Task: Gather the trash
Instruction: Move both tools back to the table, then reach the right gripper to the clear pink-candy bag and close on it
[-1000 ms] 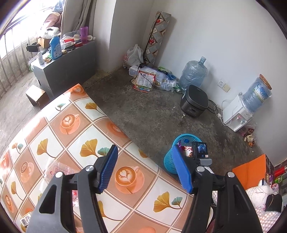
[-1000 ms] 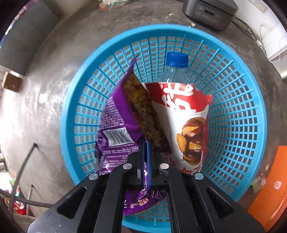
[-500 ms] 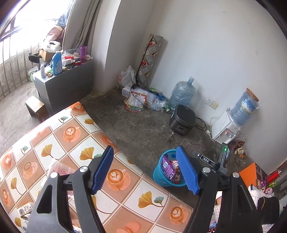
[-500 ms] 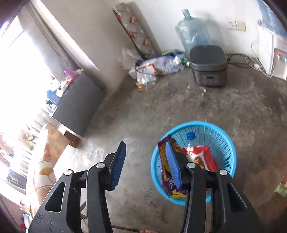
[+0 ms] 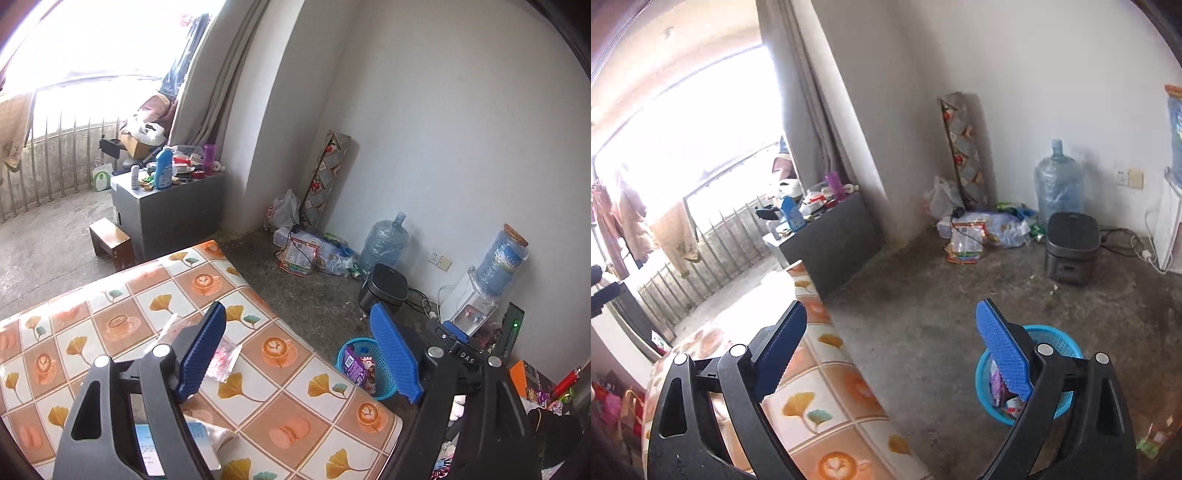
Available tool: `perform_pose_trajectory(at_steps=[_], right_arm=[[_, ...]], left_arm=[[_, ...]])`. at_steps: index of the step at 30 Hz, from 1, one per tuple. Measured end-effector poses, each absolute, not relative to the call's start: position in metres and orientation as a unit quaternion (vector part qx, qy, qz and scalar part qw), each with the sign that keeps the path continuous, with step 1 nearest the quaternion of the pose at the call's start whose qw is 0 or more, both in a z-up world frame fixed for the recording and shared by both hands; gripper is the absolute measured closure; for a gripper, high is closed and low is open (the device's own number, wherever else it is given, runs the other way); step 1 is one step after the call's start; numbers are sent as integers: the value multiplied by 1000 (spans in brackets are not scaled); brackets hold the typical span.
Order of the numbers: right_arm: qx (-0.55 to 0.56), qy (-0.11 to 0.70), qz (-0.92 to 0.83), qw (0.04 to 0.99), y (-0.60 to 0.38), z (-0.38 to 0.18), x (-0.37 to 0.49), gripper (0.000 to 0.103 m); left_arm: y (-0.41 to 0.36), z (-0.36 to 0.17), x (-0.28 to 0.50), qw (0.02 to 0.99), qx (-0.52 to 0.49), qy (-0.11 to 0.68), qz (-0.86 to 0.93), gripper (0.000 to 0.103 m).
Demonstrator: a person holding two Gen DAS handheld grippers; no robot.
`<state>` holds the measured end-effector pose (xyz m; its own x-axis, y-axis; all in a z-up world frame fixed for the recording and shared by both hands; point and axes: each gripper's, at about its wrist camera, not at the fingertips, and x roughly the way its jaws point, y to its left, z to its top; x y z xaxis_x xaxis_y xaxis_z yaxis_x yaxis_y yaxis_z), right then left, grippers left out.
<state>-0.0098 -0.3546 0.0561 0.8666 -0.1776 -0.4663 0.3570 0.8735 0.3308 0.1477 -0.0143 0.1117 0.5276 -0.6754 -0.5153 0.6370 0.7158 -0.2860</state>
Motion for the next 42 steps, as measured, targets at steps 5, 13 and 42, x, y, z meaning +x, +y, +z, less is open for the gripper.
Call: perform_pose_trajectory(at_steps=[5,13,42], right_arm=[[210,237,-75,946,-314,68,4,14],[227,306,33,924,-253,57,44,14],[308,451,121,829,-192,0,87,35]], left_arm=[[39,101,139,887,-65,316,-332,24],[120,76,130,903,-99,333,-252,24],[180,-17,179,881,-132,412,-193,30]])
